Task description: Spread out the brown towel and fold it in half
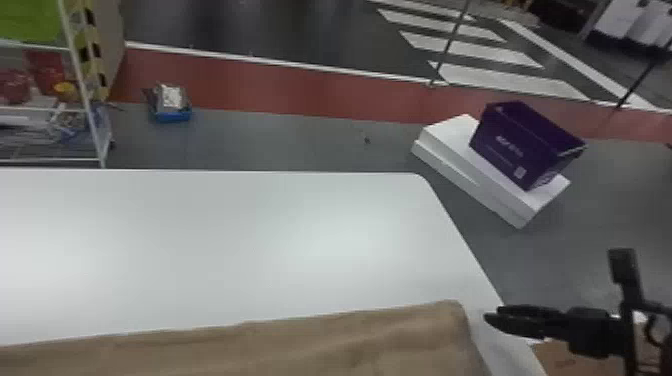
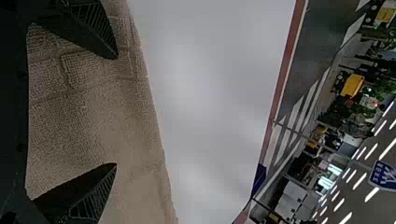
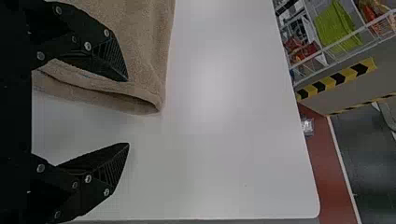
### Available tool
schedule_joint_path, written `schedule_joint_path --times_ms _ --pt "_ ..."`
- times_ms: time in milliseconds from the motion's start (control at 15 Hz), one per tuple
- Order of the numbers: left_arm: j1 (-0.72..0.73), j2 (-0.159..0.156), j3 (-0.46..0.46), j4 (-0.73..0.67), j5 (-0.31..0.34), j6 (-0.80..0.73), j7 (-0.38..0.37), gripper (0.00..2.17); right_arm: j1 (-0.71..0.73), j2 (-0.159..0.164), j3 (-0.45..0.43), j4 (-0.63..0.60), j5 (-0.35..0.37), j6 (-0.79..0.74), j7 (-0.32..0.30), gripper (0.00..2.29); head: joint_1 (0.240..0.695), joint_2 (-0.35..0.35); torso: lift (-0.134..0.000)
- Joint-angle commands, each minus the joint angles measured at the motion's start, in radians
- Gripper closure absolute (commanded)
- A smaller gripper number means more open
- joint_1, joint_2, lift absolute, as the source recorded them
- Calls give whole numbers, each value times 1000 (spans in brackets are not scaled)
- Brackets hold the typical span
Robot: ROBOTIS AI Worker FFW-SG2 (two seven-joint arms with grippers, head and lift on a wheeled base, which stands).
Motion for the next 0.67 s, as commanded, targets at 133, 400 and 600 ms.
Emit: schedule_joint_path --times_ms 133,400,600 --pt "0 0 0 -2 3 1 -2 76 -41 5 41 6 17 -10 6 468 695 -296 -124" --pt "2 0 2 -2 5 1 -4 76 -60 5 78 14 61 -13 6 468 695 -275 -124" --pt "3 0 3 -2 5 -2 -4 76 -64 6 120 28 84 -16 6 468 695 -268 -124"
